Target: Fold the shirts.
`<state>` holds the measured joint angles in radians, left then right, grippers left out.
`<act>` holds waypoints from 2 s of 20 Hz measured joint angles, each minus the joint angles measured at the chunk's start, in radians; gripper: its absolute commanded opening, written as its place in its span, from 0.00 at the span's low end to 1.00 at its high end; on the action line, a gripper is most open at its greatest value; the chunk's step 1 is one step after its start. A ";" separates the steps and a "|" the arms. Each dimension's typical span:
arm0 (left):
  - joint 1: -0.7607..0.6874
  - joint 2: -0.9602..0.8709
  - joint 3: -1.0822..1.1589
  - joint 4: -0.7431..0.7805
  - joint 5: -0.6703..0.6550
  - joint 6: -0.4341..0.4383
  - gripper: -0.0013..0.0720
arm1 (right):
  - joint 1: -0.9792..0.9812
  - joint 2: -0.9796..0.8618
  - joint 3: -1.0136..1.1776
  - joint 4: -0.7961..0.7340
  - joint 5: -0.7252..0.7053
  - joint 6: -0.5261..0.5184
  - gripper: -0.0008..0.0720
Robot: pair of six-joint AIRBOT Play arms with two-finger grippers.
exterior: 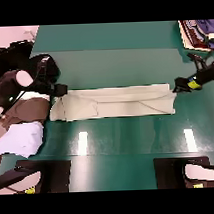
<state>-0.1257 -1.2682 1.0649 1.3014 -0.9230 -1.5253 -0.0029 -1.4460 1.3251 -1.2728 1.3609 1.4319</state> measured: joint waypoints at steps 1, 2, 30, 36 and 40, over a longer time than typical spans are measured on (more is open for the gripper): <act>0.001 -0.027 0.013 0.000 0.019 0.005 0.50 | 0.004 -0.044 0.044 0.006 -0.008 0.001 0.24; 0.002 -0.050 0.023 0.000 0.042 0.006 0.87 | 0.005 -0.085 0.086 0.019 -0.015 0.001 0.52; -0.288 -0.305 0.288 -0.224 0.027 0.004 0.05 | -0.155 -0.200 -0.060 0.436 0.059 -0.290 0.03; -0.385 -0.472 0.414 -0.276 0.044 0.004 0.05 | -0.058 -0.083 0.145 0.534 0.093 -0.248 0.03; -0.415 -0.544 0.458 -0.285 0.047 0.005 0.05 | 0.055 -0.051 0.294 0.566 0.100 -0.204 0.03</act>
<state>-0.5407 -1.8122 1.5227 1.0164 -0.8757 -1.5208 0.0521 -1.4967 1.6192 -0.7067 1.4605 1.2278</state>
